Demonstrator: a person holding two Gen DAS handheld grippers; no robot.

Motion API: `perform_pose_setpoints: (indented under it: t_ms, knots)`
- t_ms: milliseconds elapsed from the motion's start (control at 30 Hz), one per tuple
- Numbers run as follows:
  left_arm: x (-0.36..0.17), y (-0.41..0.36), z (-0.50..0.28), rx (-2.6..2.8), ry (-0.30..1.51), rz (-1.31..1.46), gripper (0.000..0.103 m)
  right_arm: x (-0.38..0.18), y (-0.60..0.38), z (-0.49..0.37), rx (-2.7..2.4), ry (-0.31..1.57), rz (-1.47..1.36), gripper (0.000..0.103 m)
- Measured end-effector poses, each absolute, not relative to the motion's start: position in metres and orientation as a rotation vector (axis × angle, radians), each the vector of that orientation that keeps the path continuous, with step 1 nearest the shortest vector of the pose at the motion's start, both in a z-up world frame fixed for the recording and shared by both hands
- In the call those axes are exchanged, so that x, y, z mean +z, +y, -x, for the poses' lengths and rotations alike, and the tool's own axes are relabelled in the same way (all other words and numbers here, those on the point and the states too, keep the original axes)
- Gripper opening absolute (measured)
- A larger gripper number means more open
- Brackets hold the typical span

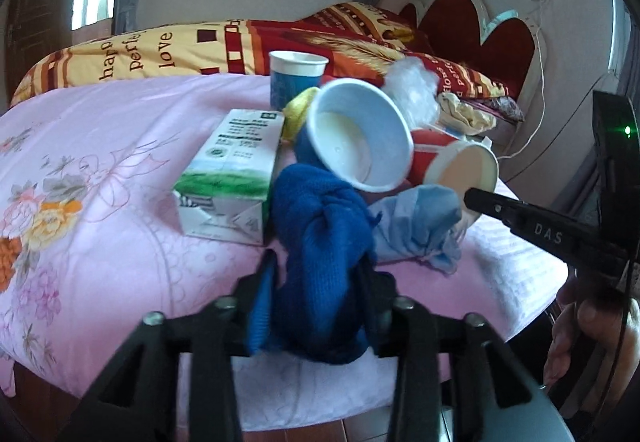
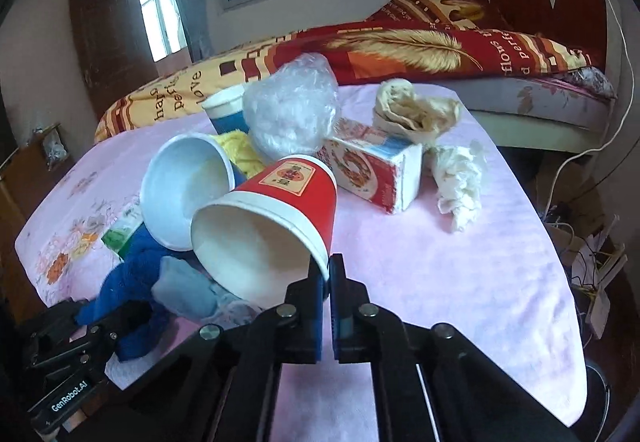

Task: Collect trash
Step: 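Grasp the blue towel with the left tool while the right tool grasps the red paper cup, then carry the blue towel and red cup over the black bin with both tools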

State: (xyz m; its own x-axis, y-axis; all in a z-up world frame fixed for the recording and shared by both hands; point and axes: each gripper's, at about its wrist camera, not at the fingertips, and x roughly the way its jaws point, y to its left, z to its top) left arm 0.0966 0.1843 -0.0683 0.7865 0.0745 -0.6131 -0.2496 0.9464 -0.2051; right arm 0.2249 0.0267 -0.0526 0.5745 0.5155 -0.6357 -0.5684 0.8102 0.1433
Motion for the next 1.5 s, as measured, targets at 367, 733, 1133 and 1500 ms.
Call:
perform_pose_setpoints:
  t_ms: [367,733,1133,1500]
  knots:
    - [-0.053,0.188,-0.082,0.147,0.578,0.275,0.007,-0.045,0.025,-0.222,0.603,0.674,0.104,0.003]
    - [-0.029,0.194,-0.068,0.149,0.475,0.273,0.007,-0.027,-0.010,-0.206,0.566,0.631,0.071,0.003]
    - [-0.009,0.201,-0.067,0.179,0.438,0.262,0.007,-0.016,-0.026,-0.189,0.555,0.605,0.079,0.003]
    - [0.008,0.163,-0.084,0.087,0.409,0.201,0.007,-0.007,-0.048,-0.181,0.513,0.582,0.067,0.003]
